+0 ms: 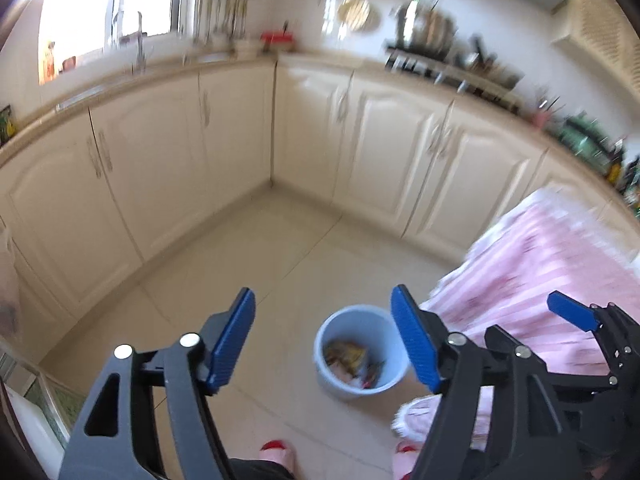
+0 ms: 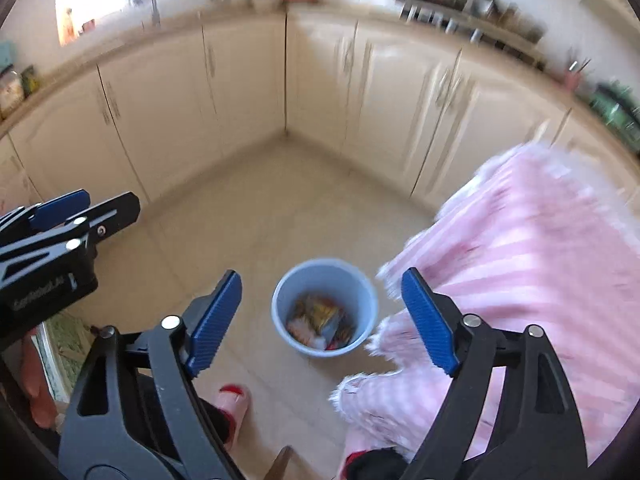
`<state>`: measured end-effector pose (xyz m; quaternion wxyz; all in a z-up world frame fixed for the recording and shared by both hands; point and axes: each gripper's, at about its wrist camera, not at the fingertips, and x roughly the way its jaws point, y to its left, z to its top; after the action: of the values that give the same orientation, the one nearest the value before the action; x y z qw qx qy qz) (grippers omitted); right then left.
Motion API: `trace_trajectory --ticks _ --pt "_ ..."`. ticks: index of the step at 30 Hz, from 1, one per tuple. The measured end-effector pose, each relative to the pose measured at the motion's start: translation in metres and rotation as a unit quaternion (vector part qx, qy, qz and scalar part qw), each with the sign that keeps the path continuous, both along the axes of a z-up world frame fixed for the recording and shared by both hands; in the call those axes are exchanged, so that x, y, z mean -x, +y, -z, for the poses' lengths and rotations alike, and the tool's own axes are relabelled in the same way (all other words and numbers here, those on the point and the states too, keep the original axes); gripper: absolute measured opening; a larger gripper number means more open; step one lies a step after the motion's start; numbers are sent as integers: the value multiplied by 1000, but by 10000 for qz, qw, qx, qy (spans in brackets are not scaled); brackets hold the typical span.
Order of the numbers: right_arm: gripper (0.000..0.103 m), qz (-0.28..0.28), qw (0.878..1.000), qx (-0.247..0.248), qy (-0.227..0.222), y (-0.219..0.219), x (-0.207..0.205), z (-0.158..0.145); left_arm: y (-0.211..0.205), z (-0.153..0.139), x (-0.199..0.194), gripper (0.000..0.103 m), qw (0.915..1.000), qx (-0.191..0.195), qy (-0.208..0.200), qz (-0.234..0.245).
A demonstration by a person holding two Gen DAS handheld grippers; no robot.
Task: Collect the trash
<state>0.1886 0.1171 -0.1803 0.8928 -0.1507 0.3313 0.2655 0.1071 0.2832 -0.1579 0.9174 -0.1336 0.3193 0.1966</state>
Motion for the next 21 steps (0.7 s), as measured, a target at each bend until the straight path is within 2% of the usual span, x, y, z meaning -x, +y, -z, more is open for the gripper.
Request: trace_trajectory --ticks 4,10,14,17,21 --pt "89 215 9981 -357 -444 -48 41 -52 -50 -52 37 76 9986 -7 -427 307" --pt "90 595 9904 -726 -1016 -121 98 -109 -125 -91 80 77 9948 -153 -824 575" --pt "94 746 9829 -942 -1394 -159 130 -138 -165 -117 107 78 9909 -544 -1052 645" --pt "94 837 9775 -948 -1686 -176 150 -148 -187 -135 125 81 9861 -857 -1193 775" --pt "94 961 9724 -1069 -1838 -197 176 -163 -211 -154 143 81 9806 -990 -1341 1035"
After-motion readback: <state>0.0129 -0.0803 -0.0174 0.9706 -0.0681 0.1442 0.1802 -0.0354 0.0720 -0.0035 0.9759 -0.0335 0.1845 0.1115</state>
